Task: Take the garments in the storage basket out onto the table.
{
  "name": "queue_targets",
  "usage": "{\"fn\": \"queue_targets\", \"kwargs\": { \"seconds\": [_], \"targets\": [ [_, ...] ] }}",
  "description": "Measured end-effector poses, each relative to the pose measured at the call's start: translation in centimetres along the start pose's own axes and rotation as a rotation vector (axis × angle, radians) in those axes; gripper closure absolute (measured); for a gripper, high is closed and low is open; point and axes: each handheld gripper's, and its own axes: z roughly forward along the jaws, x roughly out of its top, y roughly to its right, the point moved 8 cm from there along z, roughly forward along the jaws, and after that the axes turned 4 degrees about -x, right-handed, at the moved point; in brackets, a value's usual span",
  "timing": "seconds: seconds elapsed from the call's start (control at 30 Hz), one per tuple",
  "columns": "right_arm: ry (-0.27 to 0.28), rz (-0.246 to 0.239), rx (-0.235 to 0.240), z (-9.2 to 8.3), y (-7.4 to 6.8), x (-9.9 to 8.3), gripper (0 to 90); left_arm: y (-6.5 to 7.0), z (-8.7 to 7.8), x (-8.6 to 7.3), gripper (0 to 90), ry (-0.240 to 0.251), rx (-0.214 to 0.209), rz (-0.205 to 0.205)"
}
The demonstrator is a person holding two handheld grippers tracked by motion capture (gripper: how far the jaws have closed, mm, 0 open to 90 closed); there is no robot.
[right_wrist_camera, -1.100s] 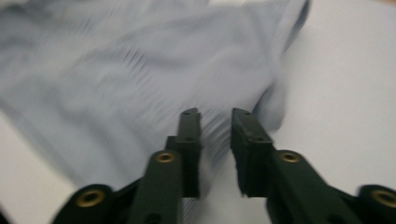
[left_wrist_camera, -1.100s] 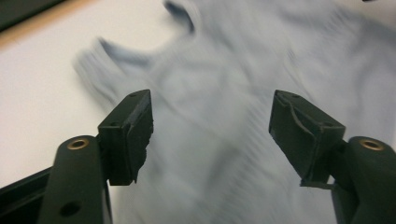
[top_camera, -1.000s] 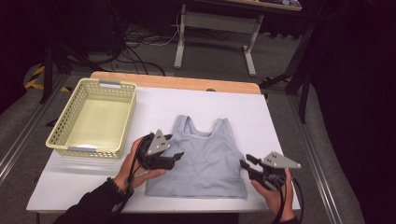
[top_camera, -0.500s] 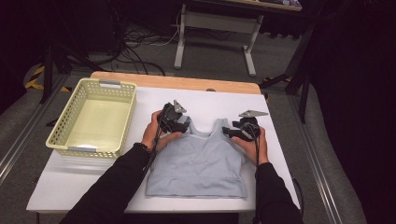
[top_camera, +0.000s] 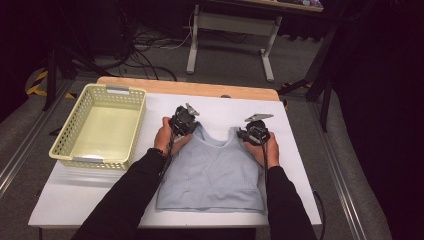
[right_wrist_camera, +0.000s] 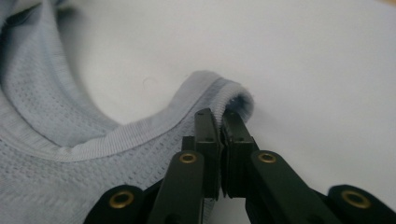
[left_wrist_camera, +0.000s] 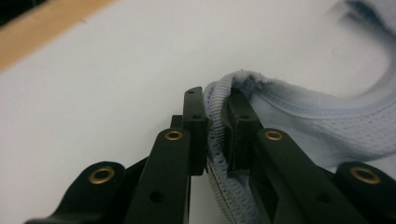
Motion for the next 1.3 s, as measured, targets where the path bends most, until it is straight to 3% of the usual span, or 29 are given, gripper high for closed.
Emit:
{"fn": "queue_targets", "kwargs": {
  "seconds": [0.2,0.3,0.33,0.37,0.4,0.43,0.53,0.73,0.8,0.83,0.87,0.9,0.93,0.97,1.0,1.03,1.07,1.1,1.13,1.2,1.27,1.3],
  "targets": [
    [0.128,0.024,-0.044,-1.8,0.4,2.6,87.2,-0.7,-2.5,2.4,79.5,0.064,0.048,0.005],
    [0.168,0.002,-0.067,-2.4,0.4,3.6,87.0,-1.0,-2.8,2.9,71.7,0.061,0.088,0.004],
    [0.168,0.002,-0.067,-2.4,0.4,3.6,87.0,-1.0,-2.8,2.9,65.5,0.061,0.088,0.004],
    [0.168,-0.003,-0.071,-2.5,0.4,3.8,85.9,-1.0,-2.7,3.0,65.5,0.052,0.084,-0.007],
    [0.182,-0.002,-0.102,-2.7,0.6,4.2,71.5,-0.8,-2.6,3.1,47.9,0.048,0.079,-0.005],
    [0.195,0.002,-0.123,-2.9,0.7,4.4,66.0,-0.6,-2.6,3.1,42.4,0.051,0.078,-0.007],
    [0.215,-0.002,-0.126,-3.3,0.6,4.6,55.7,-0.1,-2.8,3.4,30.0,0.071,0.056,-0.004],
    [0.264,0.031,-0.096,-5.8,0.0,4.6,52.5,1.8,-5.3,4.1,25.5,0.153,0.018,0.024],
    [0.28,0.026,-0.088,-6.5,-0.2,4.3,53.0,3.1,-6.4,3.6,25.0,0.176,0.007,0.066],
    [0.275,0.002,-0.088,-7.6,-0.8,3.2,54.0,4.8,-7.7,2.7,24.7,0.194,-0.029,0.103],
    [0.276,-0.002,-0.083,-7.9,-1.0,2.7,54.7,4.8,-7.7,2.7,24.6,0.194,-0.029,0.103],
    [0.277,0.0,-0.084,-8.3,-1.1,2.0,55.5,6.9,-8.9,1.2,24.6,0.206,-0.069,0.149],
    [0.274,0.01,-0.079,-8.7,-1.1,1.3,55.4,7.7,-9.4,0.5,24.5,0.211,-0.085,0.167],
    [0.274,0.01,-0.079,-8.7,-1.1,1.3,55.4,7.7,-9.4,0.5,24.5,0.211,-0.085,0.167],
    [0.267,0.037,-0.06,-9.3,-1.1,-0.4,55.5,9.7,-10.4,-1.5,24.4,0.203,-0.123,0.22],
    [0.26,0.047,-0.058,-9.4,-1.0,-1.1,55.4,9.7,-10.4,-1.5,24.4,0.203,-0.123,0.22],
    [0.24,0.063,-0.049,-9.4,-1.0,-2.2,55.2,11.4,-11.1,-3.7,24.7,0.19,-0.18,0.249],
    [0.231,0.073,-0.041,-9.4,-1.0,-2.8,54.9,12.1,-11.4,-4.8,25.2,0.177,-0.197,0.266],
    [0.231,0.073,-0.041,-9.4,-1.0,-2.8,54.9,12.1,-11.4,-4.8,25.6,0.177,-0.197,0.266],
    [0.189,0.089,-0.022,-9.2,-0.9,-4.8,53.3,13.5,-11.8,-8.1,28.0,0.129,-0.224,0.321],
    [0.174,0.1,-0.013,-9.2,-1.0,-5.5,53.2,14.3,-12.0,-10.0,28.6,0.101,-0.274,0.321],
    [0.174,0.1,-0.013,-9.2,-1.0,-5.5,53.2,14.3,-12.0,-10.0,29.3,0.101,-0.274,0.321]
  ]
}}
